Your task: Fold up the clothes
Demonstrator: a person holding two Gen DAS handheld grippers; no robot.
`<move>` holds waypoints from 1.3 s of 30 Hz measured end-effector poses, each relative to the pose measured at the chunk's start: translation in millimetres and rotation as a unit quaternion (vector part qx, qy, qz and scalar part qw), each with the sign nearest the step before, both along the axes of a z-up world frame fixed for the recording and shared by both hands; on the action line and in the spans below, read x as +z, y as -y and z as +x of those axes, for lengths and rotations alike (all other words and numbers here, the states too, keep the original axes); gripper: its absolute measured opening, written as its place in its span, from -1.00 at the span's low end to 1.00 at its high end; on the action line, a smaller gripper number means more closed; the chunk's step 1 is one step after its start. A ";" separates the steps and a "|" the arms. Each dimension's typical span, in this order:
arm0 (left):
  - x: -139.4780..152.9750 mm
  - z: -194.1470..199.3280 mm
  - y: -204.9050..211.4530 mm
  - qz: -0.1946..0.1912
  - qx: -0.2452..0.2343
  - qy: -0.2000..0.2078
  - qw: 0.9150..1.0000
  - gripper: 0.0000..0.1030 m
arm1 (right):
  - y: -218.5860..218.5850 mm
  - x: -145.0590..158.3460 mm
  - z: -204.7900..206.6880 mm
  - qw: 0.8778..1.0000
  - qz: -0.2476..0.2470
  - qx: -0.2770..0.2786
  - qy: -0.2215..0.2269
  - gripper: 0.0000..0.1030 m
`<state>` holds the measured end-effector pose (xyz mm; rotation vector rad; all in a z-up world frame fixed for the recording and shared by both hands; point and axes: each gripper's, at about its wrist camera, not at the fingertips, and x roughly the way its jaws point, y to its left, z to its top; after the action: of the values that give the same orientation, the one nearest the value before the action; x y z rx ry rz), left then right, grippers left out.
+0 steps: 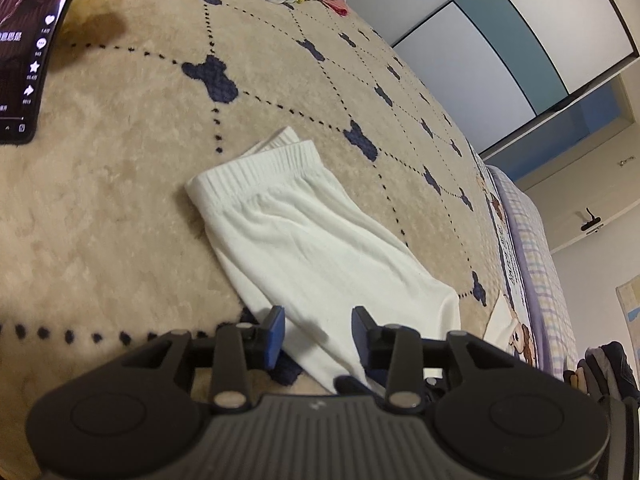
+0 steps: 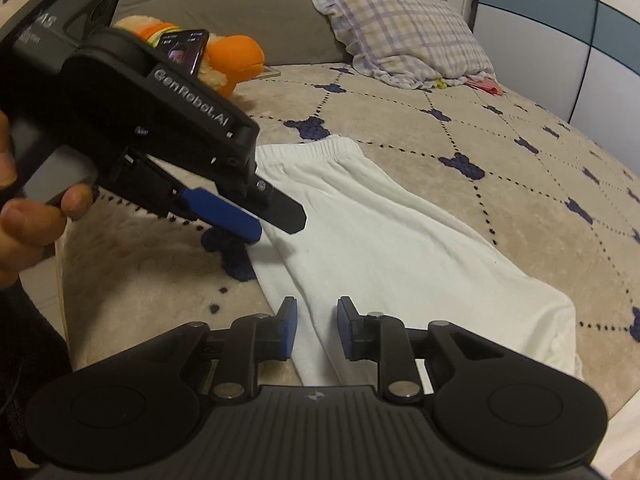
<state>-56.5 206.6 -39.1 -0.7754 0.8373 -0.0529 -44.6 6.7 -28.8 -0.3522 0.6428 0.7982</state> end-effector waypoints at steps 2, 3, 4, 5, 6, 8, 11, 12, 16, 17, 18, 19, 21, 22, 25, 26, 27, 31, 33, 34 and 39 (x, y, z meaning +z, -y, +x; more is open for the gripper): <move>0.4 -0.7 -1.8 -0.004 0.002 0.001 1.000 -0.27 | 0.4 0.5 0.0 1.000 0.006 0.000 -0.001 -0.79; 0.6 -1.2 -3.1 -0.006 0.004 0.001 1.000 -0.27 | 1.0 1.2 -0.6 1.000 0.009 0.001 -0.001 -0.86; 0.6 -2.0 -5.0 -0.011 0.006 0.002 1.000 -0.27 | 1.8 1.9 -1.4 1.000 0.011 0.003 -0.001 -0.95; 0.5 -3.1 -7.2 -0.018 0.010 0.002 1.000 -0.27 | 2.8 3.0 -2.0 1.000 0.014 0.004 -0.001 -0.95; 0.3 -4.1 -9.4 -0.025 0.014 0.002 1.000 -0.27 | 4.0 4.1 -2.6 1.000 0.017 0.004 -0.002 -0.95; -0.1 -5.5 -13.7 -0.037 0.021 0.003 0.999 -0.28 | 6.2 6.7 -3.6 1.000 0.023 0.005 -0.003 -0.95; -2.1 -6.0 -16.5 -0.049 0.030 -0.001 0.998 -0.31 | 7.8 9.8 -3.5 0.999 0.033 0.003 -0.004 -0.96; -3.0 -5.8 -16.8 -0.053 0.033 -0.003 0.998 -0.31 | 8.1 10.8 -3.3 0.999 0.036 0.003 -0.005 -0.96; -7.0 -4.1 -16.0 -0.064 0.040 -0.011 0.997 -0.31 | 9.9 15.5 -4.1 0.999 0.046 0.009 -0.007 -0.96; -7.1 -3.5 -15.5 -0.063 0.042 -0.011 0.997 -0.31 | 10.3 16.7 -4.7 0.999 0.047 0.012 -0.008 -0.96; -7.2 -3.0 -14.8 -0.060 0.045 -0.010 0.997 -0.32 | 10.8 17.8 -5.6 0.999 0.048 0.014 -0.008 -0.96; -7.0 -2.5 -13.9 -0.055 0.050 -0.010 0.997 -0.34 | 11.0 18.8 -6.3 0.999 0.049 0.018 -0.008 -0.96; -6.6 -2.0 -12.2 -0.043 0.059 -0.009 0.997 -0.59 | 11.0 20.5 -7.8 0.998 0.051 0.024 -0.009 -0.96; -6.1 -2.2 -11.6 -0.037 0.064 -0.009 0.997 -0.65 | 10.8 20.9 -9.0 0.998 0.050 0.026 -0.008 -0.96; -2.5 -1.8 -10.1 -0.020 0.064 -0.001 0.998 -0.90 | 9.5 21.5 -11.0 0.999 0.045 0.026 0.002 -0.96; -0.8 -1.8 -9.6 -0.014 0.063 0.004 0.998 -0.95 | 9.7 21.5 -9.9 0.999 0.045 0.023 0.003 -0.96; 1.2 -2.0 -9.1 -0.006 0.062 0.010 0.998 -0.97 | 9.9 21.4 -8.2 0.999 0.044 0.019 0.003 -0.96; 6.3 -3.1 -7.3 0.013 0.062 0.024 0.998 -0.99 | 8.6 18.6 -3.6 0.999 0.033 0.007 -0.006 -0.91; 7.2 -3.5 -8.0 0.009 0.063 0.027 0.998 -0.99 | 5.9 15.9 -6.0 1.000 0.023 0.011 -0.002 -0.90; 7.7 -3.7 -8.5 0.008 0.063 0.028 0.998 -0.99 | 4.3 14.6 -7.7 1.000 0.017 0.014 0.001 -0.89; 10.6 -5.0 -9.1 0.010 0.069 0.032 0.997 -0.99 | -2.5 7.7 -15.5 0.999 -0.020 0.018 0.035 -0.89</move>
<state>-61.5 215.7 -28.5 -0.8066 0.7199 0.0538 -60.1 9.2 -21.2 -0.4273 0.5878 0.8051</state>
